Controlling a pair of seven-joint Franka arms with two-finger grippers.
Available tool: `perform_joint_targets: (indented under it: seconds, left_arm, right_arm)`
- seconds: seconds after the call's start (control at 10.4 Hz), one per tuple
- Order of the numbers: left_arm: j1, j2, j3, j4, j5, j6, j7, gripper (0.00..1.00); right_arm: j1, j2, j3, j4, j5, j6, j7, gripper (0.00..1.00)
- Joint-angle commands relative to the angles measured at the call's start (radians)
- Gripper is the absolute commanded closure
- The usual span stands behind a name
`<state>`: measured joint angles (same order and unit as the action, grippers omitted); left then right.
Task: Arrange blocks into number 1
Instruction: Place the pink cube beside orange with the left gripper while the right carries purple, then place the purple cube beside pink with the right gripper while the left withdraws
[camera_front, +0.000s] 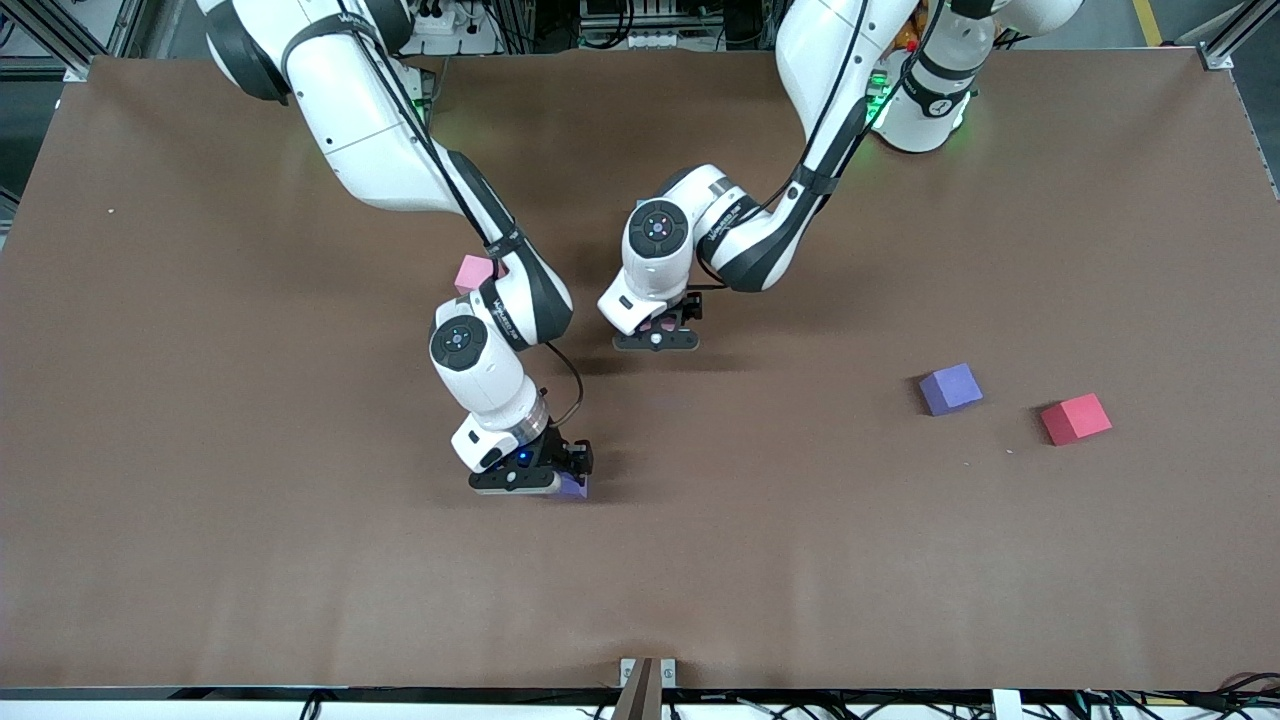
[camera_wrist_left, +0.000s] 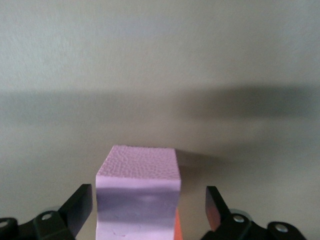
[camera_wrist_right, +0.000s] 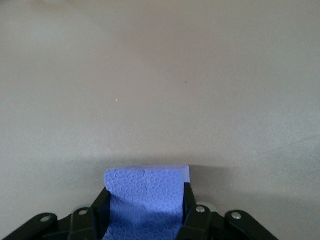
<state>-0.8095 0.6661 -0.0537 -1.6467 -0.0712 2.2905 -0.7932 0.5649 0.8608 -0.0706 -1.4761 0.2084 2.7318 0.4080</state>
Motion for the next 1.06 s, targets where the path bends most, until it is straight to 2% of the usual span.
perform_joint_targets:
  seconds: [0.0, 0.19, 0.39, 0.96]
  left_arm:
    - [0.028, -0.098, 0.012, 0.002, -0.022, -0.068, -0.012, 0.0]
    - [0.113, -0.193, 0.011, -0.008, -0.013, -0.117, 0.018, 0.0]
    - [0.209, -0.238, 0.005, -0.025, -0.013, -0.175, 0.203, 0.0]
    - [0.482, -0.379, 0.0, -0.195, 0.123, -0.19, 0.762, 0.0]
  right_arm:
    - [-0.007, -0.069, 0.005, -0.051, 0.006, -0.015, -0.005, 0.42]
    - [0.015, -0.14, 0.008, -0.148, 0.006, -0.014, 0.003, 0.42]
    - [0.042, -0.167, 0.009, -0.19, 0.009, -0.014, 0.012, 0.42]
    - [0.278, -0.164, -0.031, -0.188, 0.011, -0.043, 0.23, 0.42]
